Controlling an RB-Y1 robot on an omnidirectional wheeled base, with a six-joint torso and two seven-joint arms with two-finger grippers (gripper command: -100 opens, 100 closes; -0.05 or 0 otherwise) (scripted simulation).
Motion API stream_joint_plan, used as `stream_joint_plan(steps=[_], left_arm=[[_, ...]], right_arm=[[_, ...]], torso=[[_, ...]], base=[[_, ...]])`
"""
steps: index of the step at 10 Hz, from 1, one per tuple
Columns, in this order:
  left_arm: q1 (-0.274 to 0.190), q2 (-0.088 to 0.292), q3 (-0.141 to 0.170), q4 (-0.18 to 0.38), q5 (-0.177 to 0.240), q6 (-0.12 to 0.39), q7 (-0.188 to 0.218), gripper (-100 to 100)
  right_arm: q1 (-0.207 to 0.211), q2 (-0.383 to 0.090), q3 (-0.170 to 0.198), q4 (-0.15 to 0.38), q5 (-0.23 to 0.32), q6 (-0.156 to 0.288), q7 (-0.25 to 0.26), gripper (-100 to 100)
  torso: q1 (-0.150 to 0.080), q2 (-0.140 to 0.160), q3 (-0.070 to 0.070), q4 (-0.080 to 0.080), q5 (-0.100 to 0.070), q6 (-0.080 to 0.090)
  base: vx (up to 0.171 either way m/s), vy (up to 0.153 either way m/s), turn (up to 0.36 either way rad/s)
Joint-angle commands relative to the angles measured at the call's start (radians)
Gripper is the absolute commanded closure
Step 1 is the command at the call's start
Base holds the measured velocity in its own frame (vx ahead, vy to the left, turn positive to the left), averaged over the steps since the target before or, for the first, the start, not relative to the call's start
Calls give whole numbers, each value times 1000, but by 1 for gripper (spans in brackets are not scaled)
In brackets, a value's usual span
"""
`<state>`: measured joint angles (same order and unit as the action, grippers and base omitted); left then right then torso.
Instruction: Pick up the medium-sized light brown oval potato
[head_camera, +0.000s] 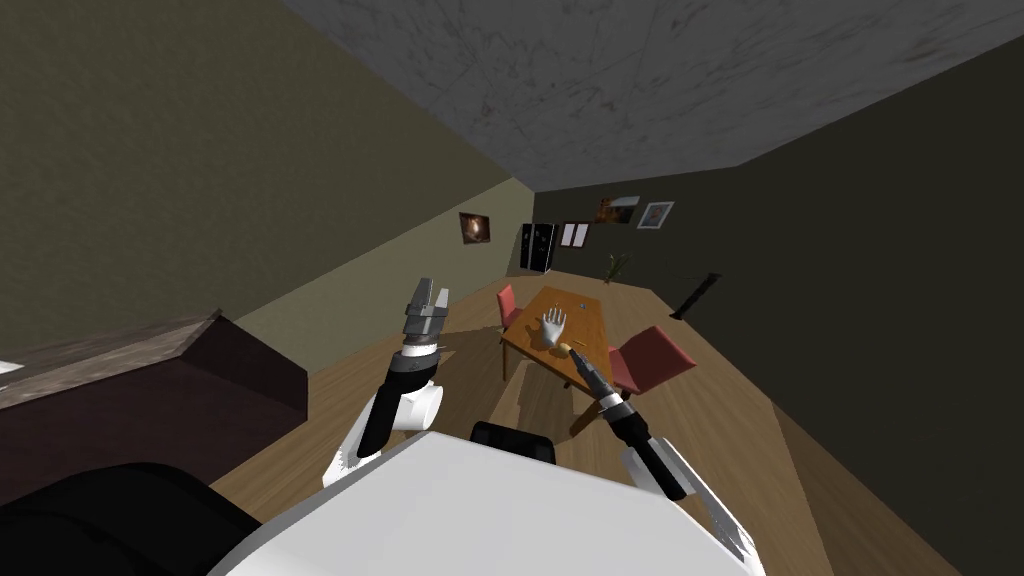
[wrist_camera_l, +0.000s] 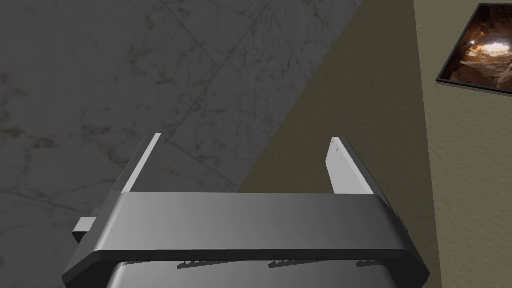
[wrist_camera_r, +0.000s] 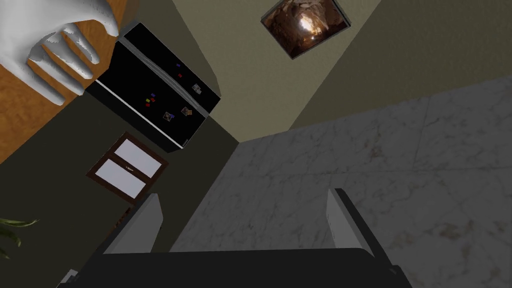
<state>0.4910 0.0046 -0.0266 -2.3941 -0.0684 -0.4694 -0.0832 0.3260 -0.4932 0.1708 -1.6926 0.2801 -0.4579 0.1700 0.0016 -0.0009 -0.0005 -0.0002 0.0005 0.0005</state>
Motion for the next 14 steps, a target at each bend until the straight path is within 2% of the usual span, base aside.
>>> stream_joint_plan(steps=[1, 2, 3, 4, 5, 6, 7, 8, 9, 10, 11, 14], left_arm=[[0, 0, 0, 0, 0, 0, 0, 0], [0, 0, 0, 0, 0, 0, 0, 0], [0, 0, 0, 0, 0, 0, 0, 0], [0, 0, 0, 0, 0, 0, 0, 0], [0, 0, 0, 0, 0, 0, 0, 0], [0, 0, 0, 0, 0, 0, 0, 0], [0, 0, 0, 0, 0, 0, 0, 0], [0, 0, 0, 0, 0, 0, 0, 0], [0, 0, 0, 0, 0, 0, 0, 0], [0, 0, 0, 0, 0, 0, 0, 0], [0, 0, 0, 0, 0, 0, 0, 0], [0, 0, 0, 0, 0, 0, 0, 0]], right_arm=[[-27, -33, 16, 50, 30, 9, 30, -100], [-27, -33, 16, 84, 30, 9, 30, -100], [-51, -64, 33, 118, 60, 21, 60, -100], [-51, -64, 33, 153, 60, 21, 60, -100], [-74, -93, 51, 190, 91, 33, 91, -100], [-74, -93, 51, 223, 91, 33, 91, -100], [-74, -93, 51, 226, 91, 33, 91, -100], [-96, -121, 69, 267, 122, 46, 121, -100], [-96, -121, 69, 290, 122, 46, 121, -100], [-118, -148, 87, 321, 152, 58, 151, -100], [-118, -148, 87, 357, 152, 58, 151, -100], [-160, -196, 126, 487, 213, 82, 210, -100]], torso=[[0, 0, 0, 0, 0, 0], [1, 0, 0, 0, 0, -1], [1, 0, 0, 0, 0, 0], [2, -1, -1, 0, 0, -1], [2, -1, -1, 0, 0, 0], [4, -1, -1, 0, 1, -1], [3, -1, 0, 0, 1, 0], [1, 0, 0, 0, 0, 0], [1, 0, 0, 0, 0, 0], [1, 0, 0, 0, 0, 0], [3, -1, 0, 0, 1, 0], [2, 0, 0, 0, 1, 0]], base=[[18, 55, 144], [22, 52, 85], [35, 67, 110], [31, 64, 70], [33, 89, 140], [29, 78, 74], [13, 32, -7], [17, 46, 146], [23, 48, 87], [30, 86, 112], [22, 77, 82], [20, 63, 121]])
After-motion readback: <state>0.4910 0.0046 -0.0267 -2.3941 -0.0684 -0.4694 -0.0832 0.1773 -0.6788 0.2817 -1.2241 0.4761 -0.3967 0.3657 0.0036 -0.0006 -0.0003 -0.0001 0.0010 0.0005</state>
